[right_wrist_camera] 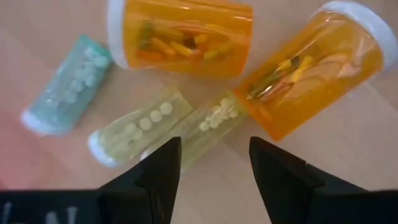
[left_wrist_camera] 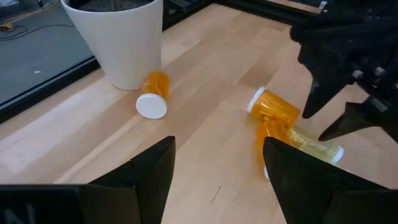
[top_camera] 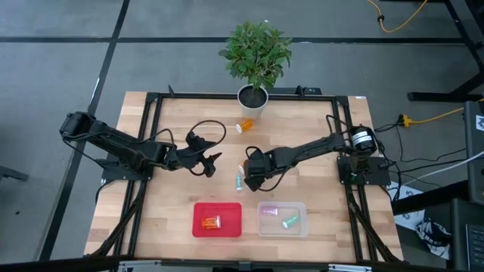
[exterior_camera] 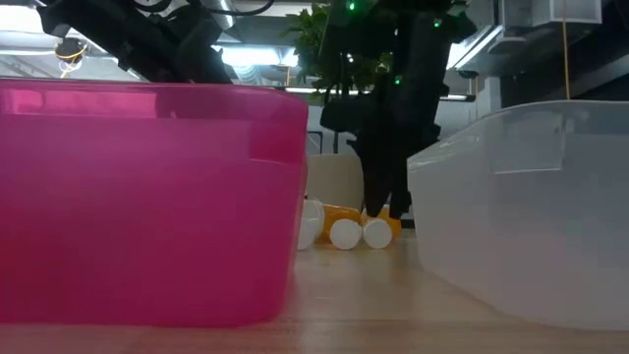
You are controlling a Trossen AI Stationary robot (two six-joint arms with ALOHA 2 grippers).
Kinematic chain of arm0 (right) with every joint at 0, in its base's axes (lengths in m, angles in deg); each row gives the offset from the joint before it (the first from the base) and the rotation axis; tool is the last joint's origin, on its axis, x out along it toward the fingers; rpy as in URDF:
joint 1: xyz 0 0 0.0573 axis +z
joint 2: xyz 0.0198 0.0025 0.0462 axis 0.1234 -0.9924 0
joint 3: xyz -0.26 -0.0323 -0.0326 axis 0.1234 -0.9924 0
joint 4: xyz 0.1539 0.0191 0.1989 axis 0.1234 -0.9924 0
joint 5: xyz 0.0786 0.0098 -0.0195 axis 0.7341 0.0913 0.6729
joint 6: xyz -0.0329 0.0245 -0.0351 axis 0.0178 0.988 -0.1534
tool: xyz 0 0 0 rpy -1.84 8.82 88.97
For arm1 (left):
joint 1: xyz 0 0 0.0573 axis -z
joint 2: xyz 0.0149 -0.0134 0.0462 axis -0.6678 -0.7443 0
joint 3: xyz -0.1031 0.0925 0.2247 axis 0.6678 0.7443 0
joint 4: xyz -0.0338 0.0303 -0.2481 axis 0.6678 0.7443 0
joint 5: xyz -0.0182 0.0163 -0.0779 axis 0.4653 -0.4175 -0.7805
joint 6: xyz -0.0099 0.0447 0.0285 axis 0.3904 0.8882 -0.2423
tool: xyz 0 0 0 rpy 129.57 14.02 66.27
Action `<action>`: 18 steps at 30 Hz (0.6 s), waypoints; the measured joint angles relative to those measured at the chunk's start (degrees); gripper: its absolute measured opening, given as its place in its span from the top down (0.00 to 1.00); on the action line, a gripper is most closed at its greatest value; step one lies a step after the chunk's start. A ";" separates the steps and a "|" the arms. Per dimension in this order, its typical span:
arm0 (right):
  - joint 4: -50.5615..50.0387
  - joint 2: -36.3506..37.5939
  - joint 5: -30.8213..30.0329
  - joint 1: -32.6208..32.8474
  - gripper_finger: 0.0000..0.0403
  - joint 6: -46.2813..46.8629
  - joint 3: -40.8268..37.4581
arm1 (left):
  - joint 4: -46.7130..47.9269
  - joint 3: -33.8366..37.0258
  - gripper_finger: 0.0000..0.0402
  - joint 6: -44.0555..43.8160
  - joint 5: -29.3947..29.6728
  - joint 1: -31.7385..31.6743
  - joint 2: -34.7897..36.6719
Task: Pick and place medicine bottles into bin by pill shape (circle, oval)
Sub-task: Put the right small yellow pill bottle into the transparent bin
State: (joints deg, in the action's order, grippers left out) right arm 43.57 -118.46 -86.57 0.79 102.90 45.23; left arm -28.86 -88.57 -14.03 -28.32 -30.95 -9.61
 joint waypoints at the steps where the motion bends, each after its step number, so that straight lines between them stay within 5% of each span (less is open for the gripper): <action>1: 0.00 -0.17 0.53 -0.22 0.52 -0.05 0.00 | 0.04 0.00 0.41 0.08 0.00 0.01 0.00; 18: 1.76 -0.33 0.70 -0.55 0.52 1.05 0.00 | 1.20 -0.02 0.41 -0.06 0.02 0.00 0.00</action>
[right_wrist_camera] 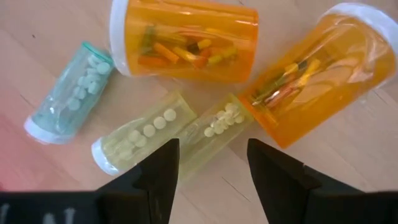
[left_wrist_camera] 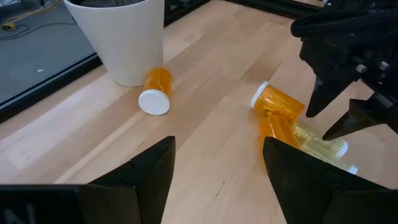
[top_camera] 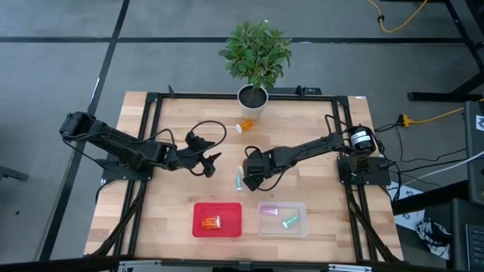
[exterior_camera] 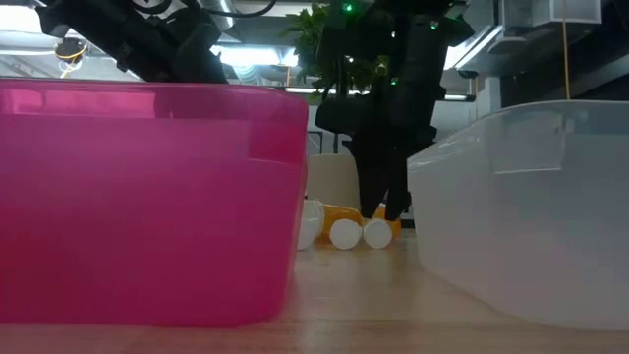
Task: Pick and place medicine bottles into bin by pill shape (circle, oval)
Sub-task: Put the right small yellow pill bottle into the transparent bin
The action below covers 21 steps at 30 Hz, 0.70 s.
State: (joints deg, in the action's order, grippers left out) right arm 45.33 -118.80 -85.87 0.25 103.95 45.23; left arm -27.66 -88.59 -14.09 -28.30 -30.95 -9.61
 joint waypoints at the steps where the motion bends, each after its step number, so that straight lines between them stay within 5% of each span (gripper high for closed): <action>1: 0.25 0.00 0.00 0.00 0.52 0.00 0.00 | 0.00 0.00 0.41 -0.02 -0.01 0.01 0.00; 21: -0.15 -3.02 4.46 -0.96 0.52 -4.87 0.09 | 0.09 -0.02 0.41 -0.30 -0.02 0.01 0.00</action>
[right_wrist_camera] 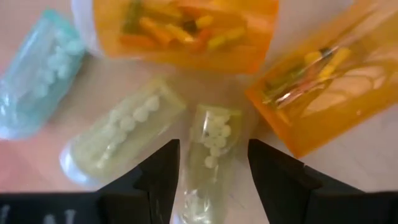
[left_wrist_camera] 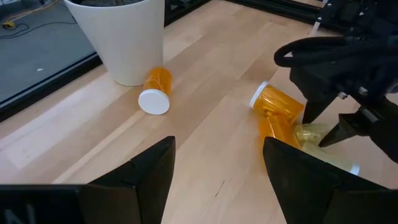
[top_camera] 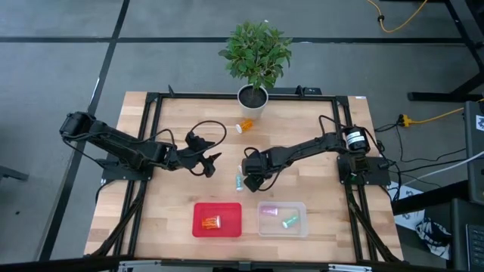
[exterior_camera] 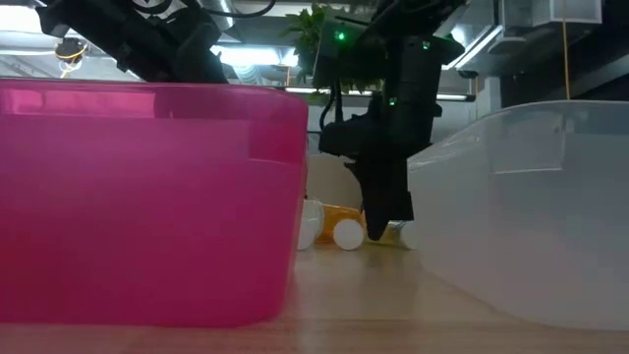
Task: Pick and place medicine bottles into bin by pill shape (circle, oval)
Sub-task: Put the right small yellow pill bottle into the transparent bin
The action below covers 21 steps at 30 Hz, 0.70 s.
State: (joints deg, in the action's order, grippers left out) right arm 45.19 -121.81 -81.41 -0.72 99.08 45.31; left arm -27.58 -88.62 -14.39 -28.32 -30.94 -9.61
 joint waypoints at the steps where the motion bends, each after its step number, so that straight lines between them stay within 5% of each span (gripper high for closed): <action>1: 0.16 0.00 0.37 0.00 0.52 -0.93 0.00 | 0.00 0.00 0.41 0.00 0.00 -0.01 0.00; 9: -0.09 0.00 0.48 -0.58 0.54 -1.77 0.00 | 0.00 0.00 0.41 -0.01 0.00 0.00 0.00; 21: -8.85 0.01 1.51 -1.97 0.76 -8.42 2.81 | 0.00 -0.02 0.41 0.00 0.00 0.00 0.00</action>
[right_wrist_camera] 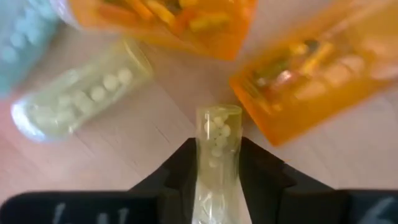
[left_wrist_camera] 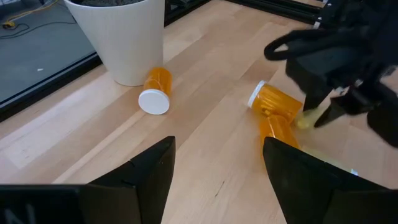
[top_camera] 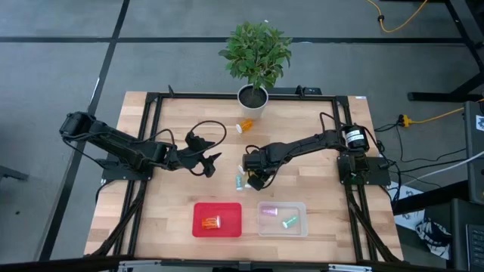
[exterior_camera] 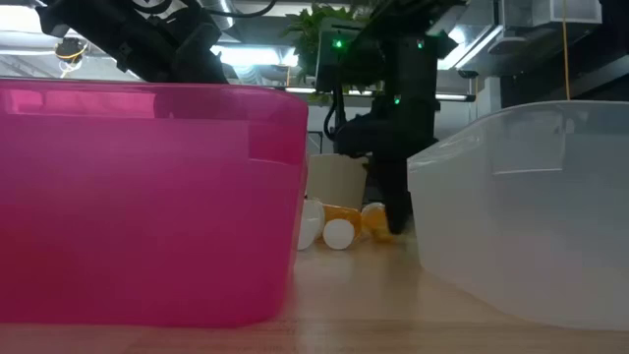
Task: Pick and place medicine bottles into bin by pill shape (circle, oval)
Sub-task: Put the right small yellow pill bottle into the transparent bin
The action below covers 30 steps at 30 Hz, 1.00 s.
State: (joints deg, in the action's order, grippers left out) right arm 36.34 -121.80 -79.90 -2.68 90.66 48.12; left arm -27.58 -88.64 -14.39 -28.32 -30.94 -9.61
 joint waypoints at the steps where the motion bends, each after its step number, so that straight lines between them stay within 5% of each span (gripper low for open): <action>1: -2.58 0.08 0.01 0.02 0.76 -0.19 1.00 | 0.00 0.00 0.41 0.00 0.00 -0.01 0.00; 8: -18.19 0.21 -3.24 2.70 0.74 -3.71 9.72 | 0.00 0.00 0.41 0.00 0.02 -0.02 0.00; 16: -34.32 0.25 -1.33 12.93 0.73 -2.98 18.33 | 0.00 0.00 0.41 0.02 0.00 0.00 -0.02; 30: -31.92 0.25 -1.53 28.97 0.73 1.49 21.95 | -0.01 0.00 0.41 0.00 0.00 -0.02 -0.02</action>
State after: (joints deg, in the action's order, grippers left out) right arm 4.42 -121.55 -81.43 26.29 92.15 70.08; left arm -27.59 -88.64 -14.39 -28.32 -30.96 -9.63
